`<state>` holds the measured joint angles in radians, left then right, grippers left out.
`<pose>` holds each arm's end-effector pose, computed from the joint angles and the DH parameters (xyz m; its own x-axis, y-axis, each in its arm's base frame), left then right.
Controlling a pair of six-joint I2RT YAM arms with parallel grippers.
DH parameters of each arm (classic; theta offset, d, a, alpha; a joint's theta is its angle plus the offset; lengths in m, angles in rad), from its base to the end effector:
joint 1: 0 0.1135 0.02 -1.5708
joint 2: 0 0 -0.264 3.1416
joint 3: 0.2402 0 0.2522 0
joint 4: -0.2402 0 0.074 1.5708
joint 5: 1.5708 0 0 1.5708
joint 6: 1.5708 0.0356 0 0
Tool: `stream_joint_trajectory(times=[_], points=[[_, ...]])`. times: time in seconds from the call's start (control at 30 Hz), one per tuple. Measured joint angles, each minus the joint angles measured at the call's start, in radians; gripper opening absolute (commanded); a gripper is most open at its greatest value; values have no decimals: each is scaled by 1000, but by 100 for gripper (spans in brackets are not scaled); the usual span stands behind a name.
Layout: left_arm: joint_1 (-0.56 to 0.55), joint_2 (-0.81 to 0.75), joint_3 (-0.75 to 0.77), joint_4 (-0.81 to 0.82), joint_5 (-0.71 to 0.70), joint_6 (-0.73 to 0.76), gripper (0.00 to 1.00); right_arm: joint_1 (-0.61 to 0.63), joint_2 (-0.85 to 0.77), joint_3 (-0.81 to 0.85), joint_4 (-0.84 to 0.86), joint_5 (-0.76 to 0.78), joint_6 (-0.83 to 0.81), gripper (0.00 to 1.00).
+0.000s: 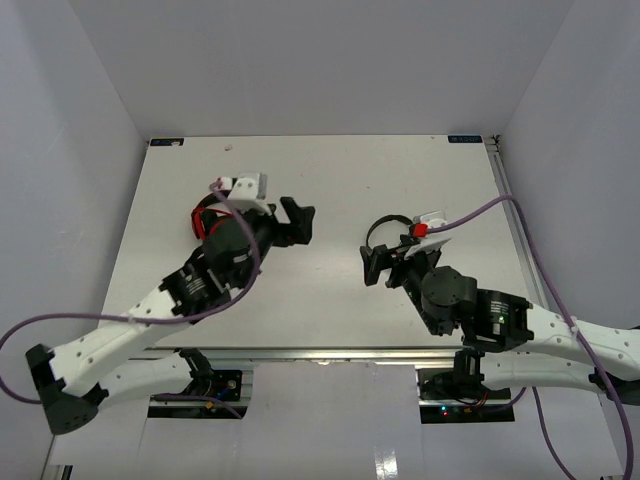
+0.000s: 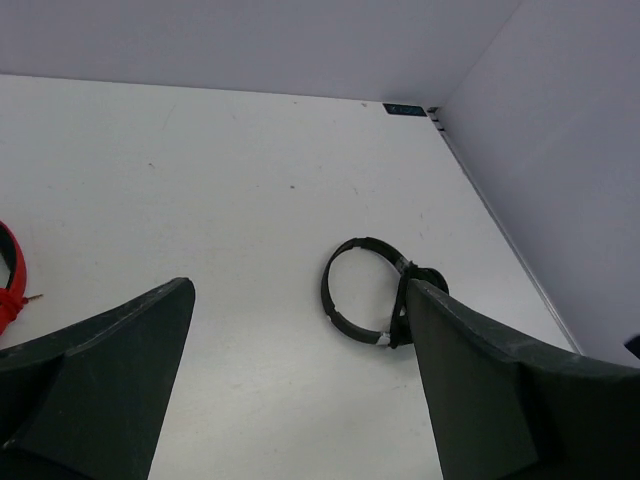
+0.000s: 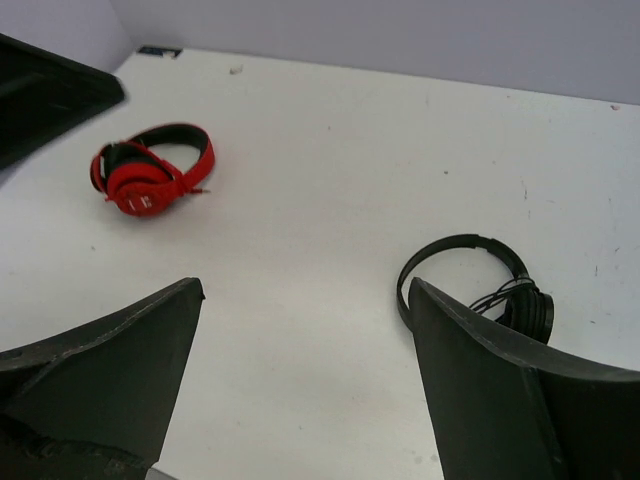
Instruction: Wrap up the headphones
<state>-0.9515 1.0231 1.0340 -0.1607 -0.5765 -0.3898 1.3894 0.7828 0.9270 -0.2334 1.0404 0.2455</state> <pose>0.1490 -0.1756 0.3860 -0.2207 -0.2393 -0.9455 0.3092 0.9023 -0.3005 0.0588 0.1501 0.3861 -0.0989 0.1426 -0.9848 -0.3284 0.9296 0.1675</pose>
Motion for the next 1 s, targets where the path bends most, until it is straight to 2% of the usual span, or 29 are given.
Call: stream_joint_trajectory(times=[0.1, 0.2, 0.43, 0.57, 0.67, 1.0], points=[[0, -189, -164, 58, 41, 13, 98, -6, 25, -7, -31, -34, -6, 90], [0, -287, -294, 116, 68, 23, 98, -24, 27, -14, -54, -82, 6, 90], [0, -288, -457, 178, 128, 44, 98, -100, 92, -42, -58, -196, 43, 90], [0, -296, -575, 329, 187, 107, 98, -230, 169, -80, -39, -331, 90, 90], [0, -282, -607, 351, 224, 140, 98, -293, 200, -132, -21, -367, 131, 90], [-1, -269, -607, 381, 253, 173, 98, -297, 269, -176, 25, -384, 220, 90]])
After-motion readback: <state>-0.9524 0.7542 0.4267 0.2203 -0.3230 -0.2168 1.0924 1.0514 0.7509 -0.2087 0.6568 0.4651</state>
